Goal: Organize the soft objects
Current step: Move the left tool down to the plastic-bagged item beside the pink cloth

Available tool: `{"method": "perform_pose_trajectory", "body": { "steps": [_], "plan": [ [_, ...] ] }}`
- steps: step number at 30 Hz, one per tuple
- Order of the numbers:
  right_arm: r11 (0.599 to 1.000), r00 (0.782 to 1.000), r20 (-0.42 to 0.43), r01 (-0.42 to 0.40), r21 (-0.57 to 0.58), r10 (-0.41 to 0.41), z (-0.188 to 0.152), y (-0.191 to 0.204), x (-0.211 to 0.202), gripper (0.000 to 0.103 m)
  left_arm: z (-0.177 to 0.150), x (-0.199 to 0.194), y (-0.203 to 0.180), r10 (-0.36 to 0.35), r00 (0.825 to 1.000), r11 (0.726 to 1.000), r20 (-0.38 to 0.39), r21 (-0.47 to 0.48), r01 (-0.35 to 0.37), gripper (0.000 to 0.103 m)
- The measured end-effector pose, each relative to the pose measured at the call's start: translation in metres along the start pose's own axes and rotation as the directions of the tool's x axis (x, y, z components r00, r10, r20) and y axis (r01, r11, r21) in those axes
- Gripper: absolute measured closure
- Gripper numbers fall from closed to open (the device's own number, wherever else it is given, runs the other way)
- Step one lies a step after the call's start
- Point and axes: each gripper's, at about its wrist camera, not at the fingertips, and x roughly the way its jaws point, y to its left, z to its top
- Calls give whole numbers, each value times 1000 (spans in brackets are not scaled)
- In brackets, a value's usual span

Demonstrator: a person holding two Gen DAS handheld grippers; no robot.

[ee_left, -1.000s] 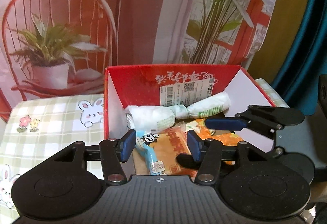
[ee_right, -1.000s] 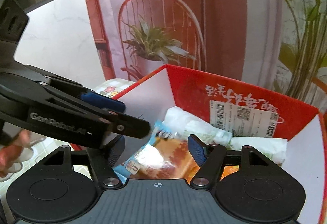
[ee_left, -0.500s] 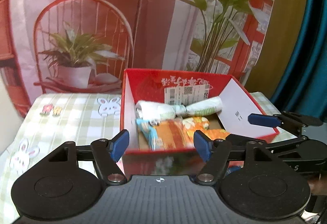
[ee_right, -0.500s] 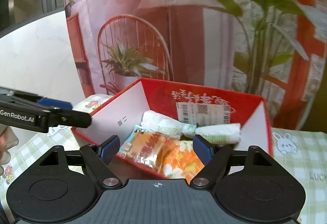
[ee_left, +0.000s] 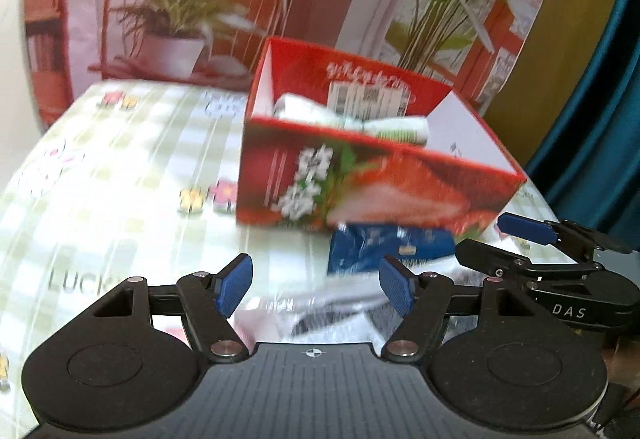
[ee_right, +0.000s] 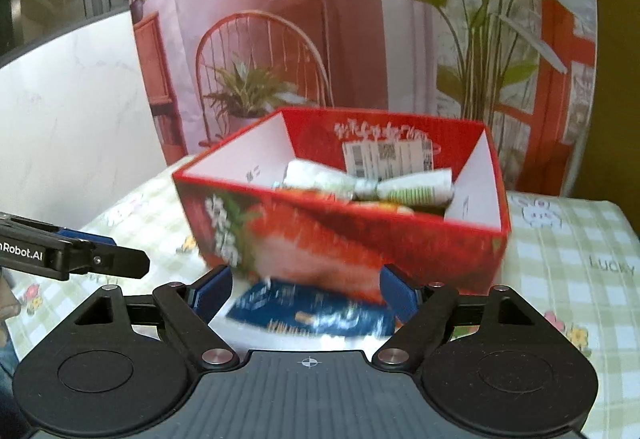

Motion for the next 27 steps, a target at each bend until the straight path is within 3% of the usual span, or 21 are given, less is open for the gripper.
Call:
{"method": "perform_pose_trajectory", "body": {
  "steps": [10,20,27],
  "plan": [
    [999,999,-39,33,7,-33,-34,1,-15,24,-30,8,6,-6,999,999,-49,-32,4,31],
    [988,992,-37,127,88,-125,-48,-26,-27,17,-40,12,12,-16,998,996,-63,-85,10,31],
    [982,989,-64,140,127,-133,-55,-40,-20,16,-45,21,21,-40,995,992,-88,-125,29,31]
  ]
}}
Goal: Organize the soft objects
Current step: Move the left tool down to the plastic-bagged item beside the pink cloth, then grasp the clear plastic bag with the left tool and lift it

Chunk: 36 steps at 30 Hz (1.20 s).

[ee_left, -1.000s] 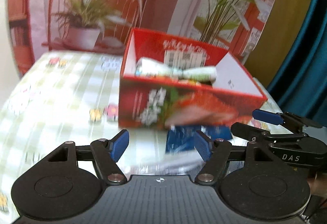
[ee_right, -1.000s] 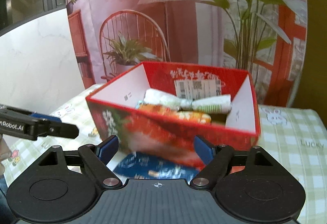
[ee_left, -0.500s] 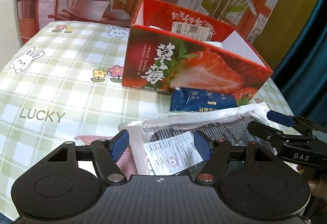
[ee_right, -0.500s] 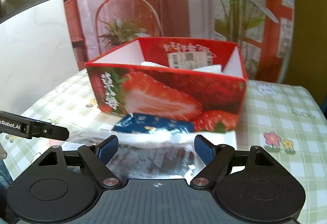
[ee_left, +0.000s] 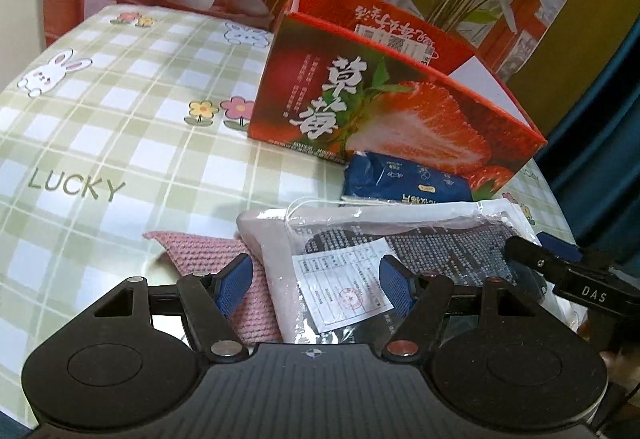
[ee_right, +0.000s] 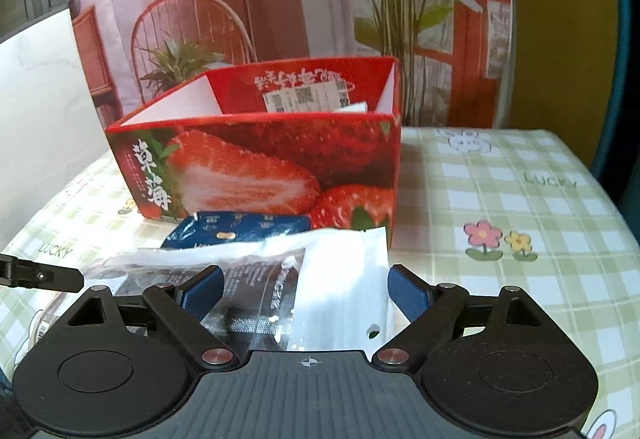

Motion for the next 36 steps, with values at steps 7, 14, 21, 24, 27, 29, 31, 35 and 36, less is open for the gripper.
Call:
{"method": "perform_pose_trajectory", "body": {
  "steps": [7,14,21,24,27,29,31,35,36],
  "plan": [
    [1000,999,-21,-24,12,24,-8,2,11,14,-2,12,11,-18,1000,999,-25,-48,16,31],
    [999,999,-25,-44,18,44,-9,1,15,12,-4,19,11,-64,998,997,-28,-50,62,32],
    [996,996,-47,-78,37,79,-2,-3,20,12,-3,21,11,-107,994,993,-29,-59,105,37],
    [994,993,-57,-97,51,100,1,-8,23,13,-1,18,13,-124,992,990,-21,-63,123,47],
    [991,991,-57,-116,66,120,3,-10,21,17,-1,15,12,-165,986,984,-13,-69,164,53],
    [987,988,-49,-144,77,148,5,-11,18,21,-1,15,9,-178,984,982,-8,-57,178,53],
    [984,986,-42,-160,76,164,8,-11,14,27,-1,13,6,-182,983,982,-3,-46,182,54],
    [982,983,-32,-180,50,182,14,-10,4,32,0,5,8,-207,978,976,29,-58,209,57],
    [984,984,-27,-175,34,176,16,-10,1,33,0,3,8,-211,977,975,36,-58,213,57]
  ]
}}
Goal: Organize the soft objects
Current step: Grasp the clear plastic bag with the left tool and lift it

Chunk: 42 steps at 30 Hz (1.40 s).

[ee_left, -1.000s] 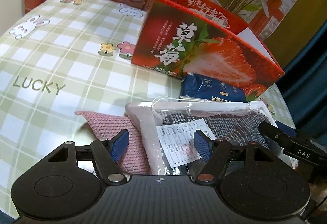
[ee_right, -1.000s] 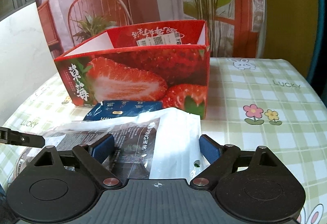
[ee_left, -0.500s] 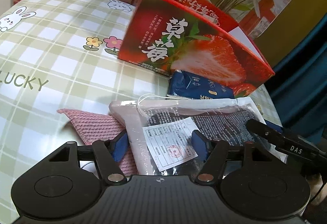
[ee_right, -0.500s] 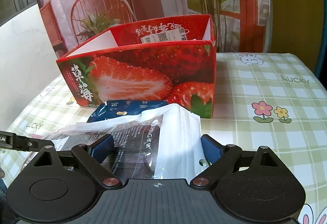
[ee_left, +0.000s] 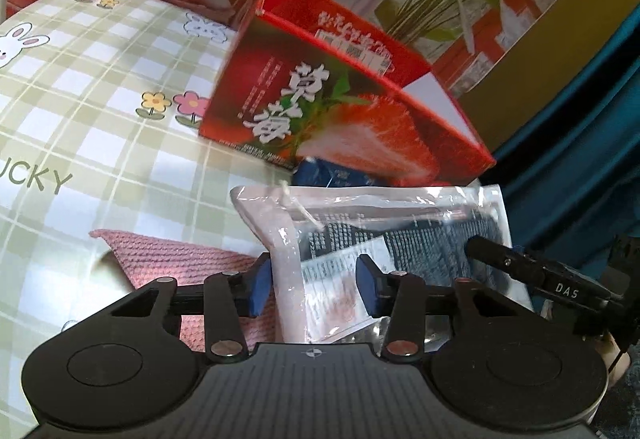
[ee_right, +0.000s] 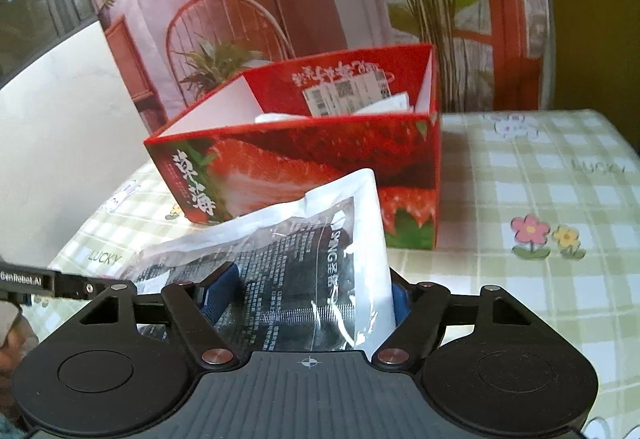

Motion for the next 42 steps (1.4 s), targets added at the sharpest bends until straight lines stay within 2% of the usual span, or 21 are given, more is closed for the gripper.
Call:
{"method": "perform_pose_trajectory", "body": {
  "steps": [4,12,15,18,22,25,29,33,35,38,42],
  "plan": [
    [997,999,13,40,-72,-39,7,5,-12,38,0,-4,-3,-3,1000,1000,13,12,3,57],
    [989,999,17,52,-137,-50,6,10,-25,62,1,-14,-4,-7,999,1000,41,18,6,58],
    [989,999,36,37,-146,-32,10,10,-34,65,7,-22,-10,-13,998,999,69,46,10,58],
    [982,997,68,43,-187,-30,19,16,-42,66,22,-33,-21,-15,992,995,128,99,3,58],
    [968,990,141,54,-244,-19,42,24,-52,68,54,-50,-41,-11,972,983,233,179,-31,58],
    [953,979,204,78,-294,-17,64,32,-57,70,82,-59,-58,-14,949,971,315,231,-62,58],
    [923,953,303,142,-357,-29,95,40,-57,71,117,-59,-78,-28,923,961,383,264,-81,59],
    [908,923,383,196,-371,-43,121,40,-47,72,141,-44,-94,-18,907,950,421,291,-116,60],
    [903,909,414,222,-369,-54,130,38,-37,73,153,-34,-95,-9,905,947,426,294,-129,60],
    [904,901,429,233,-358,-62,138,28,-21,73,165,-21,-93,7,908,944,419,298,-144,60],
    [918,918,390,217,-332,-76,139,15,1,74,171,0,-87,48,929,941,368,295,-165,60]
  ]
}}
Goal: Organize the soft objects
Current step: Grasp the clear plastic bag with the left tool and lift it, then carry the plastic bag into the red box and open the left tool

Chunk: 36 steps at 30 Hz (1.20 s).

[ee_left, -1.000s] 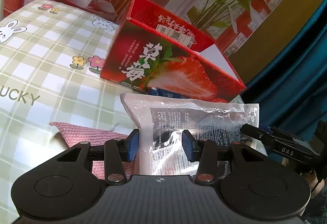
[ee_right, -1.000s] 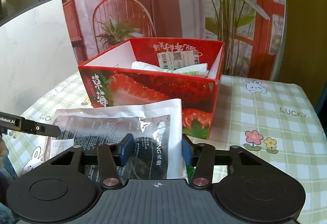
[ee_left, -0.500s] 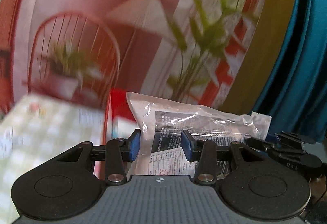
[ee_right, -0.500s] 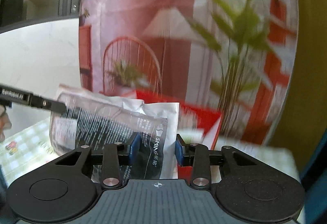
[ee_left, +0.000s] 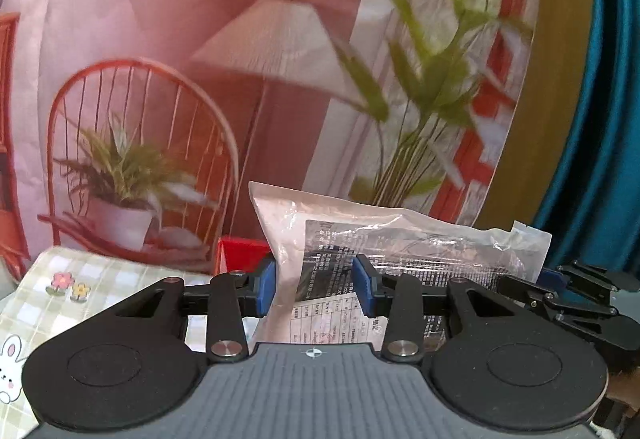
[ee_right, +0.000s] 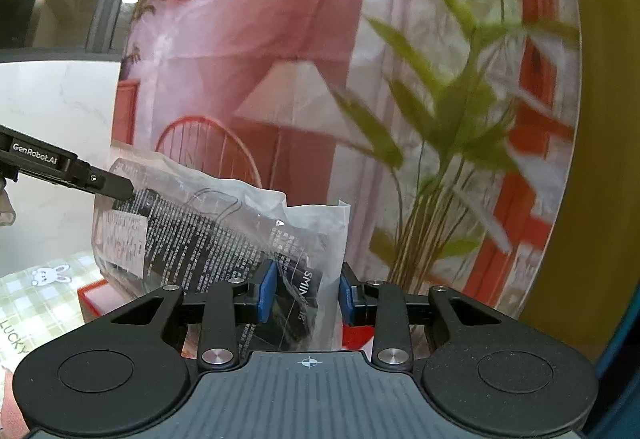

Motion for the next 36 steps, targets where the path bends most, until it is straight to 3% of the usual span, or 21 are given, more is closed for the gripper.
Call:
{"method": "perform_pose_trajectory", "body": {
  "steps": [11,20,29,36],
  "plan": [
    [996,984,-164,-63,67,73,-33,-8,32,76,-29,33,18,14,983,1000,-185,-3,-15,62],
    [993,942,-316,-93,79,113,-52,-8,57,83,-44,64,17,73,941,995,-331,85,-48,62],
    [990,913,-387,-97,98,128,-54,-12,77,83,-40,78,24,59,931,998,-361,48,-45,61],
    [995,892,-443,-62,83,93,-51,-12,98,81,-33,82,23,67,942,998,-329,40,-57,50]
  ]
}}
